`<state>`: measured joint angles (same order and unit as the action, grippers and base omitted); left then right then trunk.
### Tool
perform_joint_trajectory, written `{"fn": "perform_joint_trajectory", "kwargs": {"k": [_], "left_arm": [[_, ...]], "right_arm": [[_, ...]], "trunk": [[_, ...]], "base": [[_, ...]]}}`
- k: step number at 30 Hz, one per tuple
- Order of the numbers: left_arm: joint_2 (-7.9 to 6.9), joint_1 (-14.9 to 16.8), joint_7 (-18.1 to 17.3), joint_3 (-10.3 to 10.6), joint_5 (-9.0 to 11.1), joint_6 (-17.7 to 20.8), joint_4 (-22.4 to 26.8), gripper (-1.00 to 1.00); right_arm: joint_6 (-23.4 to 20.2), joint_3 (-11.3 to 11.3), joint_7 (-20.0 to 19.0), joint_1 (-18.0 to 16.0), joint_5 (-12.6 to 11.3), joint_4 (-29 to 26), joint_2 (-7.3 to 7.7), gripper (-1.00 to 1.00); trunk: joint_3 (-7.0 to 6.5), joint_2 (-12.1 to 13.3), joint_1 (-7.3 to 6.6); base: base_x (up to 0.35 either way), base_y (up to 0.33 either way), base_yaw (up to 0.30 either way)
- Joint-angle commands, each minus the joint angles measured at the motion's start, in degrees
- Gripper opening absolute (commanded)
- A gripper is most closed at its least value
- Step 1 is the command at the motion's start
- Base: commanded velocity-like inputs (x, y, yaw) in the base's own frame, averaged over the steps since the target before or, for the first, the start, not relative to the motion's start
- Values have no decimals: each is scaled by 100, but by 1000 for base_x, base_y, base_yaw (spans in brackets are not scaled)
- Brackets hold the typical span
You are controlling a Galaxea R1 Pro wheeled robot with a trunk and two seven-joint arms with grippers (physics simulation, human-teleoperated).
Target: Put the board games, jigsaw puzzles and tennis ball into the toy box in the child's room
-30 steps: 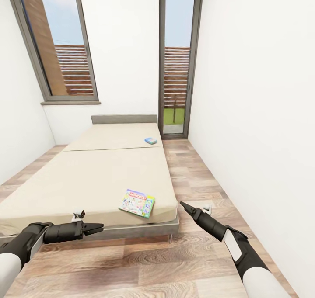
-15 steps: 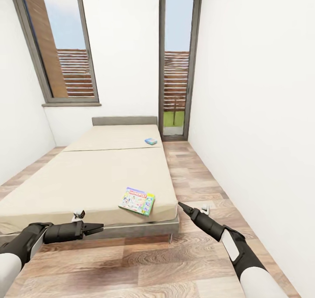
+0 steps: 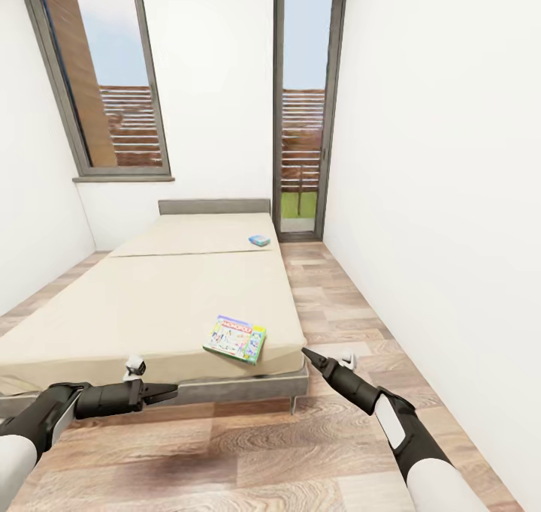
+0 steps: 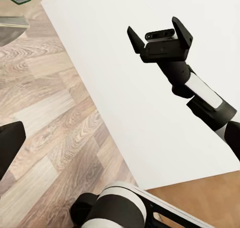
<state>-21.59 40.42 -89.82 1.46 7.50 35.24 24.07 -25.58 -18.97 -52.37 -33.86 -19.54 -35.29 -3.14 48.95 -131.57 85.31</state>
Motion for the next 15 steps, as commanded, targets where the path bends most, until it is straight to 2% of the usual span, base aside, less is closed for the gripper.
{"fn": "perform_joint_trajectory", "kwargs": {"k": [1, 9, 15], "left_arm": [[-2, 3, -18, 17, 15, 61, 1, 100], [-2, 2, -18, 20, 15, 62, 1, 100], [1, 2, -18, 21, 15, 62, 1, 100]], "right_arm": [[-48, -30, 48, -5, -17, 0, -27, 100], [-47, -39, 542, -4, -73, 20, -220, 100], [-82, -52, 720, -8, -94, 133, -365, 100]], "trunk": [[24, -44, 21], [166, -365, 197], [273, -606, 329]], "base": [[0, 0, 2], [0, 0, 1], [0, 0, 0]]}}
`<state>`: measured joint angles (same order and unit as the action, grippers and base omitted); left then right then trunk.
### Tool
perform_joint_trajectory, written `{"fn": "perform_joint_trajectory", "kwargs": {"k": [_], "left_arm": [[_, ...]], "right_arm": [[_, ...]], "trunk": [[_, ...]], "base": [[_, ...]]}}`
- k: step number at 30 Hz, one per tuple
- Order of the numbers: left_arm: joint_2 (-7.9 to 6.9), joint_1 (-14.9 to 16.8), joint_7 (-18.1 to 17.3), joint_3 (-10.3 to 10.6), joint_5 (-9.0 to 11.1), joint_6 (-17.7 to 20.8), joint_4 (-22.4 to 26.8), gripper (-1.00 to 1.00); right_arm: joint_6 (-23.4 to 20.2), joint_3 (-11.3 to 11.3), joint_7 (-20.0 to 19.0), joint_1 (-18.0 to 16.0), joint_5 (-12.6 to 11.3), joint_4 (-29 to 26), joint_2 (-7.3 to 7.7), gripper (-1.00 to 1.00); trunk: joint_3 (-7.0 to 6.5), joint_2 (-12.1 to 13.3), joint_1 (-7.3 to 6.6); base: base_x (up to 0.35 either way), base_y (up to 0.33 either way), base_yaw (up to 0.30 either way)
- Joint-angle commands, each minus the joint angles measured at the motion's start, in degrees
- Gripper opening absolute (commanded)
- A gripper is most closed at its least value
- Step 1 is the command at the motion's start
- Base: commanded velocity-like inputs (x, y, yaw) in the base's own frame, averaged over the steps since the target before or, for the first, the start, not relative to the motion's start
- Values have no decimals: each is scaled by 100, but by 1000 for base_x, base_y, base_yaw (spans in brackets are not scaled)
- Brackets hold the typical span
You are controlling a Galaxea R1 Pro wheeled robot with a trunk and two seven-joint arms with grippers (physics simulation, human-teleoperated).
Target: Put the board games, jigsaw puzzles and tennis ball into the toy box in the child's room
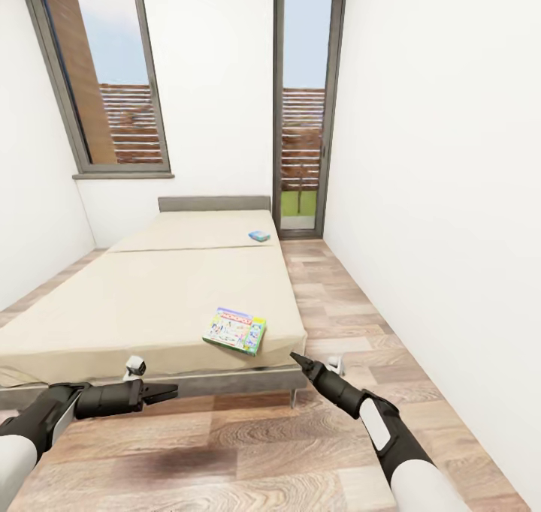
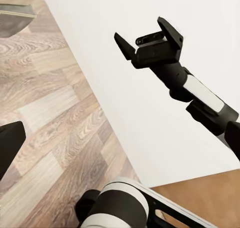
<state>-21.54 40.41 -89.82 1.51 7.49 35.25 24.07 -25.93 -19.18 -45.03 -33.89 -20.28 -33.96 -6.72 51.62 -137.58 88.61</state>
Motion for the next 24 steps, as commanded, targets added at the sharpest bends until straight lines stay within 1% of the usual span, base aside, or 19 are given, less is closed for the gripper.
{"fn": "perform_joint_trajectory", "kwargs": {"k": [1, 3, 5, 7, 9, 14, 15, 18, 20, 24], "left_arm": [[-3, 3, -18, 16, 15, 60, 1, 100], [-1, 5, -18, 16, 15, 60, 1, 100], [-1, 4, -18, 16, 15, 60, 1, 100], [0, 5, -18, 16, 15, 60, 1, 100], [0, 6, -18, 16, 15, 60, 1, 100], [1, 6, -18, 16, 20, 55, 1, 100], [1, 6, -18, 16, 20, 55, 1, 100], [1, 4, -18, 16, 17, 53, 1, 100], [1, 3, -18, 16, 17, 53, 1, 100], [1, 2, -18, 16, 16, 52, 1, 100]], "right_arm": [[-47, -31, -13, -5, -20, 0, -6, 100], [-102, -51, 0, -17, -37, 122, -35, 100], [-141, -60, -4, -20, -58, 160, -41, 100], [-279, -85, -16, -23, -154, 220, -50, 100], [-496, -111, -27, -26, -328, 259, -56, 100], [-1127, -127, -31, -22, -908, 310, -68, 100], [-1127, -127, -31, -22, -908, 310, -68, 100], [-1330, -128, -11, -20, -1172, 319, -71, 100], [-1391, -129, 9, -17, -1282, 323, -76, 100], [-1414, -120, 48, -11, -1384, 328, -80, 100]], "trunk": [[24, -44, 21], [60, -124, 65], [60, -124, 65], [60, -124, 65], [60, -124, 65], [60, -124, 65], [60, -124, 65], [60, -124, 65], [60, -124, 65], [60, -124, 65]], "base": [[0, 0, 0], [0, 0, 0], [0, 0, 0], [0, 0, 0], [0, 0, 0], [0, 0, 0], [0, 0, 0], [0, 0, 0], [0, 0, 0], [0, 0, 0]]}}
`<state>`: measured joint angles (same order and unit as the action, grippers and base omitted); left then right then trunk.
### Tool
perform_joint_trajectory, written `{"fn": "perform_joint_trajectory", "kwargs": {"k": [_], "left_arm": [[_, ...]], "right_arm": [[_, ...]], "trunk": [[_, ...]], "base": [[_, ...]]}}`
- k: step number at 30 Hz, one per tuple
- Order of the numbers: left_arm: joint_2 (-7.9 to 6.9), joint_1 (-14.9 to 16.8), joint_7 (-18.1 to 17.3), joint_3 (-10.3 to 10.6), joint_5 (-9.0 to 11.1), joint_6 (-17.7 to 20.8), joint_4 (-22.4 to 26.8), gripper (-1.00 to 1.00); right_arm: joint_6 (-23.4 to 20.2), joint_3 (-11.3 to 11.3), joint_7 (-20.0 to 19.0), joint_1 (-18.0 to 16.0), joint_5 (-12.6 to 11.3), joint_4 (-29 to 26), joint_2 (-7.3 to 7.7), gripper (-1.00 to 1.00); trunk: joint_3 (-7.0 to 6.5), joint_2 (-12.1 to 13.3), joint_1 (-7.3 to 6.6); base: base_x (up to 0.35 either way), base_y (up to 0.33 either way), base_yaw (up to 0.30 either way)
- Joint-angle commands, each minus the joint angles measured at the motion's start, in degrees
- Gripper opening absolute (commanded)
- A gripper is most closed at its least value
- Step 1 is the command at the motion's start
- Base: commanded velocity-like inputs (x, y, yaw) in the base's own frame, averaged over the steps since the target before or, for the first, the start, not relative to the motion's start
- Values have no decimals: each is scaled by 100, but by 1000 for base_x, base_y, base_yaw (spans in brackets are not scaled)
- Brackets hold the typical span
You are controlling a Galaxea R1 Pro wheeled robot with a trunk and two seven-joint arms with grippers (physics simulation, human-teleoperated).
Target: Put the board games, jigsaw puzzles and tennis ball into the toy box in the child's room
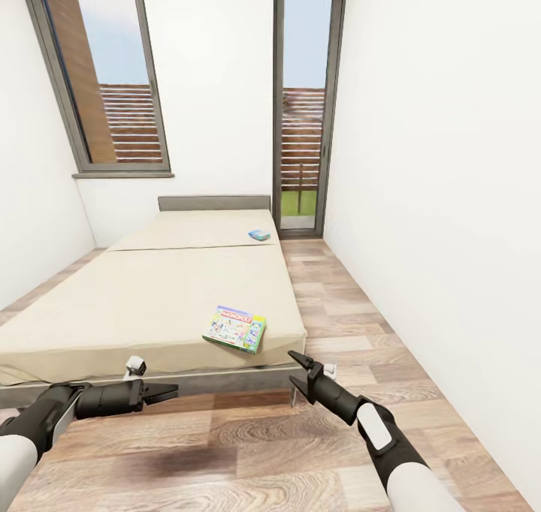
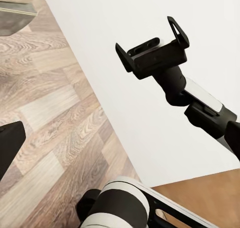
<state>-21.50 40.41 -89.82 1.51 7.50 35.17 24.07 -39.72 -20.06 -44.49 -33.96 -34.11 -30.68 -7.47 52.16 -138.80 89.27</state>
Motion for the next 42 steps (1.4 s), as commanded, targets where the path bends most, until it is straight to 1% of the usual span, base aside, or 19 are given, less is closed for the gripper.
{"fn": "perform_joint_trajectory", "kwargs": {"k": [1, 11, 17, 26, 42], "left_arm": [[-3, 2, -18, 16, 16, 61, 1, 100], [2, 2, -18, 16, 21, 60, 1, 100], [-1, 2, -18, 16, 23, 60, 1, 100], [4, 2, -18, 16, 23, 60, 1, 100], [3, 2, -18, 16, 23, 58, 1, 100]], "right_arm": [[-16, -31, 7, -3, -22, 2, -7, 100], [224, -35, 160, 3, -108, 28, -9, 100], [244, -49, 189, 3, -153, 43, -9, 100], [257, -58, 202, 0, -304, 80, -9, 100], [260, -55, 376, -10, -343, 257, -9, 100]], "trunk": [[6, -3, -1], [6, -3, -1], [6, -3, -1], [6, -3, -1], [6, -3, -1]], "base": [[0, 0, 0], [0, 0, 0], [0, 0, 0], [67, 49, 0], [55, 60, 0]]}}
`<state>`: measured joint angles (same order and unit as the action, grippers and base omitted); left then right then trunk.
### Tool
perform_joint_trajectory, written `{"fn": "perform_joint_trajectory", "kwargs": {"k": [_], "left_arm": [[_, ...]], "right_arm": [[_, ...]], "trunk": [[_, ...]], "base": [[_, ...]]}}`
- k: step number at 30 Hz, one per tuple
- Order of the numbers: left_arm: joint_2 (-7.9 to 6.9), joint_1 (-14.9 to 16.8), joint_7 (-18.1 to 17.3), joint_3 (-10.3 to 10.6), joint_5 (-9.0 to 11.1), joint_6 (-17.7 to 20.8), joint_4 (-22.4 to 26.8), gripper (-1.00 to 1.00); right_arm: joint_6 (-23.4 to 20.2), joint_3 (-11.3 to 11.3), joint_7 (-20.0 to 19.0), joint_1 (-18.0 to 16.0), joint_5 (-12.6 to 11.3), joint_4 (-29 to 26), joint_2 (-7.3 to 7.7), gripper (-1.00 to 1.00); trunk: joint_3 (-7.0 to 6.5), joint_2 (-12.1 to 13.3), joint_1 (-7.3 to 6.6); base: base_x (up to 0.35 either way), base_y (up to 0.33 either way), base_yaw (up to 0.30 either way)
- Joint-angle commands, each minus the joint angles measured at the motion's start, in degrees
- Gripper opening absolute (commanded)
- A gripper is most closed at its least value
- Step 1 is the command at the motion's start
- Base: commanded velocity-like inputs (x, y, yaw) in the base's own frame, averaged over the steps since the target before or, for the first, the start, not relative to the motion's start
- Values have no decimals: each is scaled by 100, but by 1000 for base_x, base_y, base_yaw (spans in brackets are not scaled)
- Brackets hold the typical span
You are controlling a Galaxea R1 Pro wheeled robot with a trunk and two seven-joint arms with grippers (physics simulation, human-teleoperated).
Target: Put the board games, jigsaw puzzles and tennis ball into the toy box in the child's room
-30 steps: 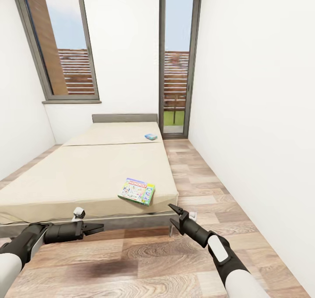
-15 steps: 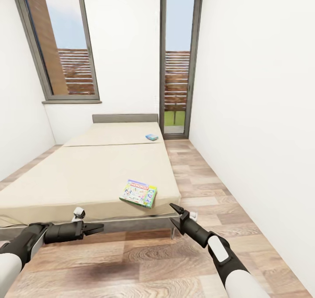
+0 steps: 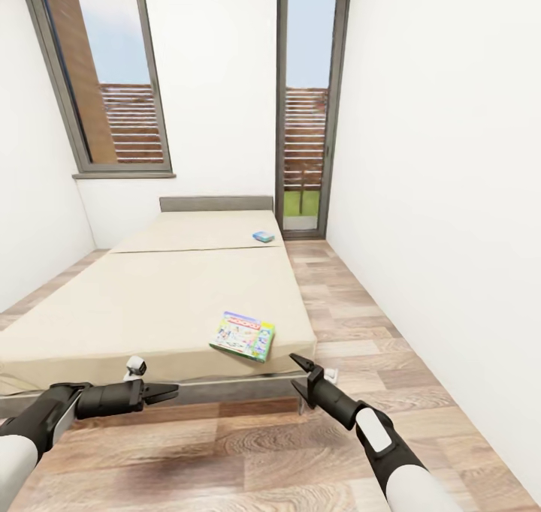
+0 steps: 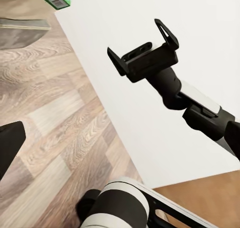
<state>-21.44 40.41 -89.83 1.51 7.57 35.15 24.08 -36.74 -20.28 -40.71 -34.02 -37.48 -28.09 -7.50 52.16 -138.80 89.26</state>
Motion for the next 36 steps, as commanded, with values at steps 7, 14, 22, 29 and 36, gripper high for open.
{"fn": "perform_joint_trajectory", "kwargs": {"k": [7, 14, 22, 29, 36], "left_arm": [[4, 2, -17, 16, 16, 56, 0, 100], [14, 2, -17, 23, 16, 54, 0, 100], [25, -3, -17, 26, 28, 47, 0, 100], [50, -16, -17, 39, 26, 33, 5, 100], [228, -39, -17, 52, 25, 29, 8, 100]], "right_arm": [[-45, -22, 66, -7, 1, 25, -6, 100], [-46, -17, 51, 6, -3, 25, -6, 100], [-58, -31, 40, 9, -30, 28, -6, 100], [-93, -26, 53, 5, -157, 31, -6, 100], [-149, -27, 51, 8, -198, 32, -6, 100]], "trunk": [[6, -2, -1], [6, -2, -1], [6, -2, -1], [6, -2, -1], [6, -2, -1]], "base": [[41, 114, 0], [10, 27, 0], [2, 6, 0], [0, 1, 0], [0, 0, 0]]}}
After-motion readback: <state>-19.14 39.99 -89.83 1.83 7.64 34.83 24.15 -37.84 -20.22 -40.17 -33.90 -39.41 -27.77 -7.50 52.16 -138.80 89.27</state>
